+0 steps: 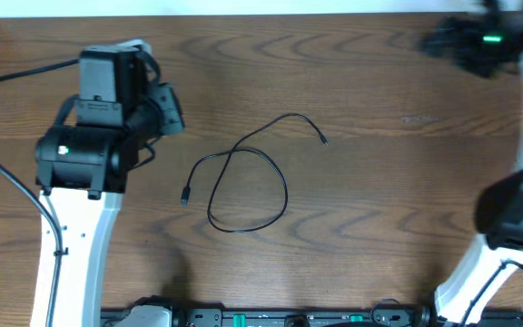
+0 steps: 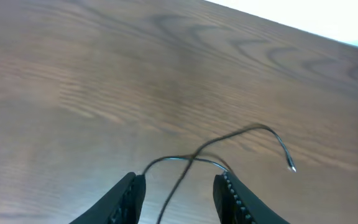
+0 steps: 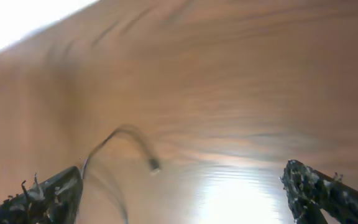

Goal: Untangle cables

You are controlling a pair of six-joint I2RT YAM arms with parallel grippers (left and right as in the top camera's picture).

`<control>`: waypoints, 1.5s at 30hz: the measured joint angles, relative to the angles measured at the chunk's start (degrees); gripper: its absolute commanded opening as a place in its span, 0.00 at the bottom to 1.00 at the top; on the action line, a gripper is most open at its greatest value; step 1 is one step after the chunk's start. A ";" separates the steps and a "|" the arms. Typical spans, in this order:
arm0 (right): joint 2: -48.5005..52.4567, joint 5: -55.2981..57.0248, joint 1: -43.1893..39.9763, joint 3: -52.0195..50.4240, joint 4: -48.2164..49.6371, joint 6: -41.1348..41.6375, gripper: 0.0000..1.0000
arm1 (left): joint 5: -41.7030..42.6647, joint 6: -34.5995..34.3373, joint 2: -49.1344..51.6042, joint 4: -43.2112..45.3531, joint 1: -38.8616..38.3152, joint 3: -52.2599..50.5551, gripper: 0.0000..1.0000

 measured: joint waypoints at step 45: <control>24.48 12.48 48.74 -0.17 15.65 -52.54 0.77 | -0.85 0.50 0.00 -5.70 17.20 0.00 0.41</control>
